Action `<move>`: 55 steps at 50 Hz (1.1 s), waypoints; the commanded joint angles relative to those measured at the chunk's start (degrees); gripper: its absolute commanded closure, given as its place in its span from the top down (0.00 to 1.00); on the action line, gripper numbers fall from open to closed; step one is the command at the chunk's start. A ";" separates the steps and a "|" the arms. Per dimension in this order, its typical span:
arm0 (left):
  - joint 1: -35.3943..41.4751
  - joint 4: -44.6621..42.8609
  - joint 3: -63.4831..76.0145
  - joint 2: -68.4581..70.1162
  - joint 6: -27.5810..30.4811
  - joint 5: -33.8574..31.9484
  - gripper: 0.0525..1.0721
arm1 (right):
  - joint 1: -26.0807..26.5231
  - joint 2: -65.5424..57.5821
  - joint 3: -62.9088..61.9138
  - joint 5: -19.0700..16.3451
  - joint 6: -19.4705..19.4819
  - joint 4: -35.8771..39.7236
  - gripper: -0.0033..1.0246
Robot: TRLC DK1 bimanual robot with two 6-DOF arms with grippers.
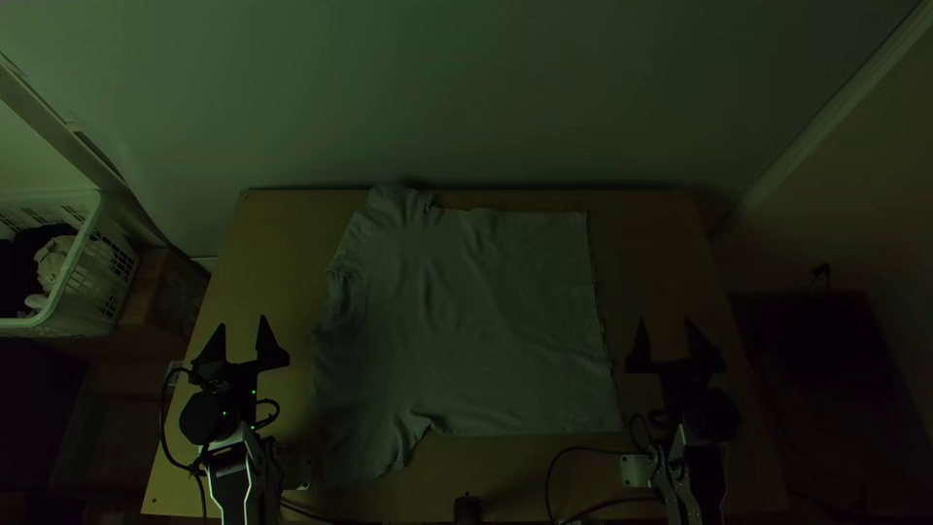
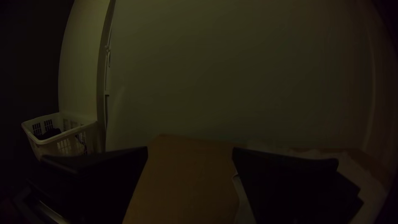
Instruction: Fold the t-shirt
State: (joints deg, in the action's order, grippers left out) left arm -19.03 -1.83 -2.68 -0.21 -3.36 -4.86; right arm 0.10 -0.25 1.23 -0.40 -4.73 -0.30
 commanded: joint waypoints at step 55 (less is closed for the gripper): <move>3.91 -1.60 -24.83 -15.44 0.81 2.93 0.96 | -0.71 -15.74 17.75 0.58 0.43 -18.07 0.96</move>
State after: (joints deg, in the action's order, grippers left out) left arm -16.10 -2.35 -21.17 -10.00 -2.33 -1.87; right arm 0.01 -10.04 13.26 -0.21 -4.73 -16.32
